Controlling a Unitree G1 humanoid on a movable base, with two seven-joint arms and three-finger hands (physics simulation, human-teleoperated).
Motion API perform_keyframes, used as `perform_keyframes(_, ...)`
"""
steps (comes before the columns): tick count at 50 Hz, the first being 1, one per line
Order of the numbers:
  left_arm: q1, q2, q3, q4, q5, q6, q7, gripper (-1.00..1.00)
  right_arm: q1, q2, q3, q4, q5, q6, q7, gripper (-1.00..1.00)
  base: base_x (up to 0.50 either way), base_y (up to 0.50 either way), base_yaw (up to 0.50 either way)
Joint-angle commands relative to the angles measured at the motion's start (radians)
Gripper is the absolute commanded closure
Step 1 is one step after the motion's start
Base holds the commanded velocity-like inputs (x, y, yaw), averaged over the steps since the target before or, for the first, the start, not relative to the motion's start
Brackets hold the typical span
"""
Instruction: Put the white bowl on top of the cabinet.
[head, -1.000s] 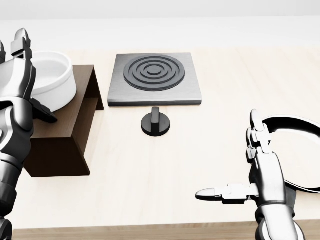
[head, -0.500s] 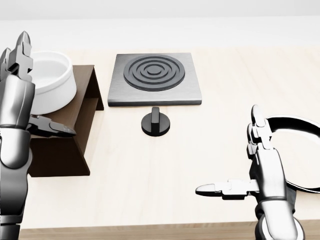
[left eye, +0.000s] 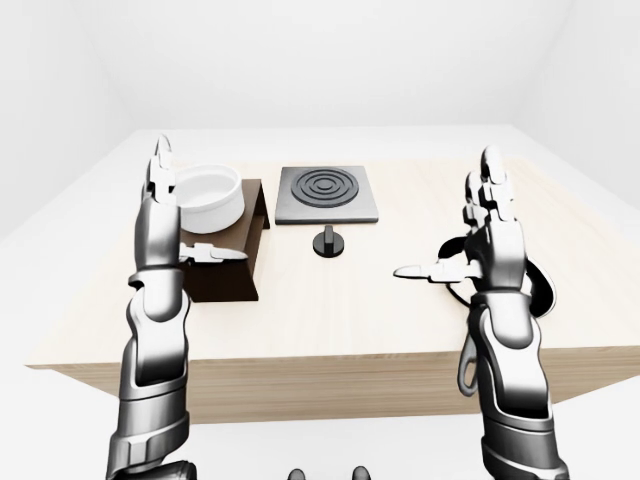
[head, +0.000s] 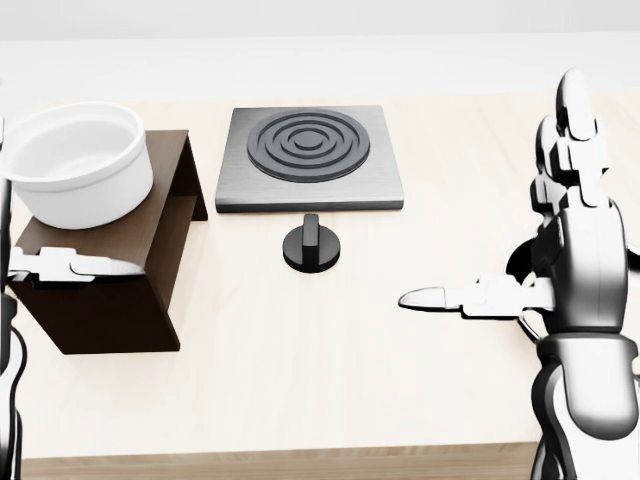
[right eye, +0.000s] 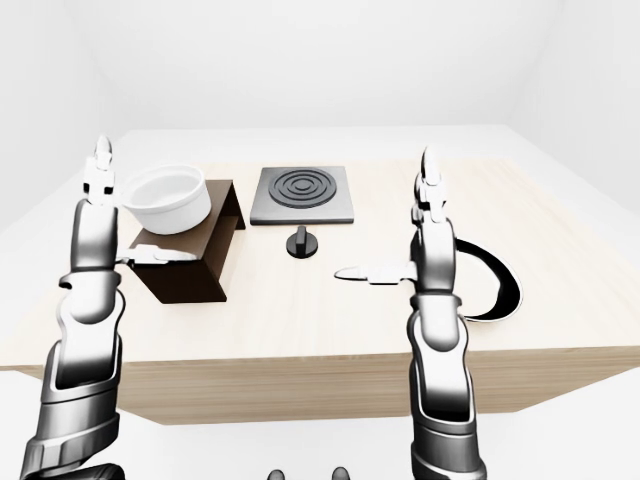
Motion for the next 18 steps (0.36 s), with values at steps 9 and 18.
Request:
perform_keyframes(9,0.045,-0.032,-0.008,-0.112,-0.102,0.0,-0.014,-1.0,-0.107,-0.021,-0.004,-0.147,0.0,0.0,-0.01,-1.0,0.0,0.0,0.0)
perform_keyframes(18,0.053,-0.055,-0.035,-0.125,-0.103,0.0,-0.022,-1.0,-0.125,-0.027,-0.007,-0.166,0.004,0.0,-0.012,-1.0,0.0,0.0,0.0)
